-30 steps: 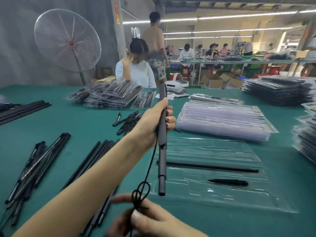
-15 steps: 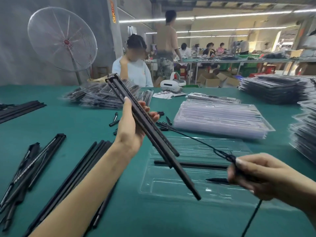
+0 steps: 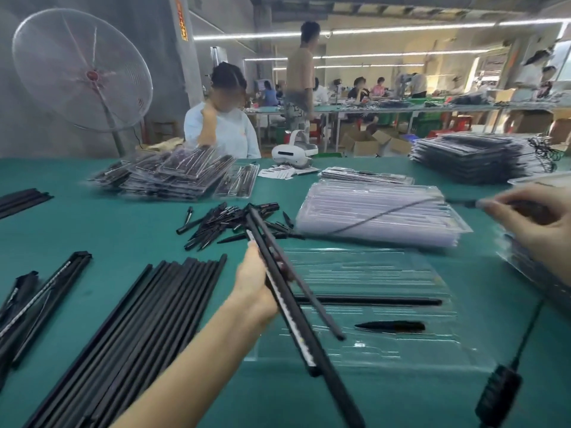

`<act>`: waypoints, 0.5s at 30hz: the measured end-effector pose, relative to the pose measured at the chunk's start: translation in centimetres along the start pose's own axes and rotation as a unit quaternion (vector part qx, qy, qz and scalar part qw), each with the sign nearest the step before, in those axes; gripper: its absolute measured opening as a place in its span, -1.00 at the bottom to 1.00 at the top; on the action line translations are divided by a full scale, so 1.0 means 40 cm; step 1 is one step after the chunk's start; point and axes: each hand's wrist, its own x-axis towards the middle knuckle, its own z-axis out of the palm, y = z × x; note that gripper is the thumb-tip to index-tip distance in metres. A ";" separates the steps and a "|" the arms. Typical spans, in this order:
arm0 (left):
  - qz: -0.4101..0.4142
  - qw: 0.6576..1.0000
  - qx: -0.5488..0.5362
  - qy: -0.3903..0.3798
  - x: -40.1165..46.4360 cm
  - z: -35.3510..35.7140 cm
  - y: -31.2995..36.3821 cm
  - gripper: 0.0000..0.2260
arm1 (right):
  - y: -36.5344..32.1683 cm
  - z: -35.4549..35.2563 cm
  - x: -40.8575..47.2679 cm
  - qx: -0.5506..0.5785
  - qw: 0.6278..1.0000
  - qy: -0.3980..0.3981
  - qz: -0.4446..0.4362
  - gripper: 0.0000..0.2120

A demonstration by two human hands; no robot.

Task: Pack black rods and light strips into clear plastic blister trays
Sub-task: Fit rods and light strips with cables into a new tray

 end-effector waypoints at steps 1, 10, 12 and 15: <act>-0.003 1.000 -0.003 0.020 0.002 0.004 -0.016 -0.63 | -0.021 0.027 -0.106 0.031 0.995 -0.098 0.017 -0.79; -0.037 0.993 -0.106 0.043 0.016 0.020 -0.141 -0.70 | 0.068 0.161 -0.245 0.105 0.981 -0.068 0.146 -0.85; -0.046 0.994 -0.094 0.036 0.023 0.014 -0.154 -0.71 | 0.082 0.175 -0.265 0.104 0.979 -0.061 0.166 -0.89; -0.054 0.989 -0.134 0.024 0.030 0.017 -0.160 -0.69 | 0.109 0.208 -0.304 0.127 0.969 -0.047 0.207 -0.86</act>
